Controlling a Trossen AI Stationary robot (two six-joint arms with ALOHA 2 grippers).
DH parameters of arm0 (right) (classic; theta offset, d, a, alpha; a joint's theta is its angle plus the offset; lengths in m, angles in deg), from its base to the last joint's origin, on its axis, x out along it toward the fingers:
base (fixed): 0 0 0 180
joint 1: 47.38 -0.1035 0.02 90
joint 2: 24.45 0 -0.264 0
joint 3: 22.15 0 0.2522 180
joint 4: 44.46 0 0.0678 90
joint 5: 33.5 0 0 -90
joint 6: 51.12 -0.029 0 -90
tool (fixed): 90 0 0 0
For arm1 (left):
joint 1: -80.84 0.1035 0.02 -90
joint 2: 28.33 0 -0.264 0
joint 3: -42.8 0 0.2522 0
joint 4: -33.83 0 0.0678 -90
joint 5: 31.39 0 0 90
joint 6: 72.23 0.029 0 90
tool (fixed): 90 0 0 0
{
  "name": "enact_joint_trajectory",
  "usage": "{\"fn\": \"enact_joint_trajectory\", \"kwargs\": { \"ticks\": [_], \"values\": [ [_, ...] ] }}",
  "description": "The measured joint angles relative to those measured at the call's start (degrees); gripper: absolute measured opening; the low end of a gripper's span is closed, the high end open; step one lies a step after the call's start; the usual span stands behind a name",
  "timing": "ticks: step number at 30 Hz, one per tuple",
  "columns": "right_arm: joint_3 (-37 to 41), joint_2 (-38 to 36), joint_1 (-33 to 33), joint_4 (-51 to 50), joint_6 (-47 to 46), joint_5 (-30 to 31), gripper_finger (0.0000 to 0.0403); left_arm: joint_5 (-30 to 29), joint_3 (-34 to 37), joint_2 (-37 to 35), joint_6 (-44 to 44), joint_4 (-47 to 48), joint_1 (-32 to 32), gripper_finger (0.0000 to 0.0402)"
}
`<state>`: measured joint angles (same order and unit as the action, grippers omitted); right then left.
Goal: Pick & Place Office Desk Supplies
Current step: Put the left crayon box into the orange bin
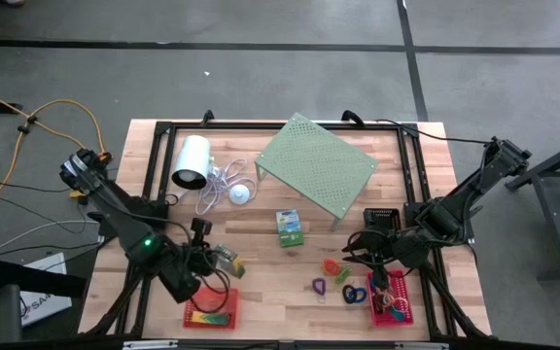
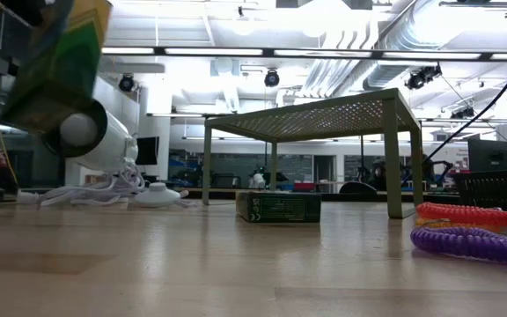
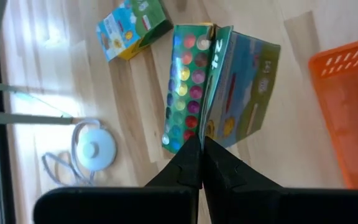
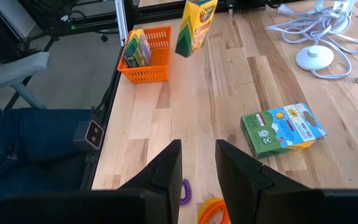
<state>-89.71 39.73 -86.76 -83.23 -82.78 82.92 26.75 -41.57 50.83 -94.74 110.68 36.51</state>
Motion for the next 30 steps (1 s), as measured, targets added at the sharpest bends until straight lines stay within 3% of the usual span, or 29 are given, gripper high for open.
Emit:
{"fn": "enact_joint_trajectory", "kwargs": {
  "ticks": [17, 24, 30],
  "values": [
    [0.0, 0.0, 0.0, 0.0, 0.0, 0.0, 0.0086, 0.5, -1.1, 0.1, -28.6, 8.3, -10.7, 0.0000],
    [0.0, 0.0, 0.0, 0.0, 0.0, 0.0, 0.0086, 4.6, -2.2, 0.2, -35.2, 9.1, -13.3, 0.0000],
    [0.0, 0.0, 0.0, 0.0, 0.0, 0.0, 0.0086, 7.1, -5.8, 3.1, -35.7, 12.2, -13.9, 0.0000]
  ]
}}
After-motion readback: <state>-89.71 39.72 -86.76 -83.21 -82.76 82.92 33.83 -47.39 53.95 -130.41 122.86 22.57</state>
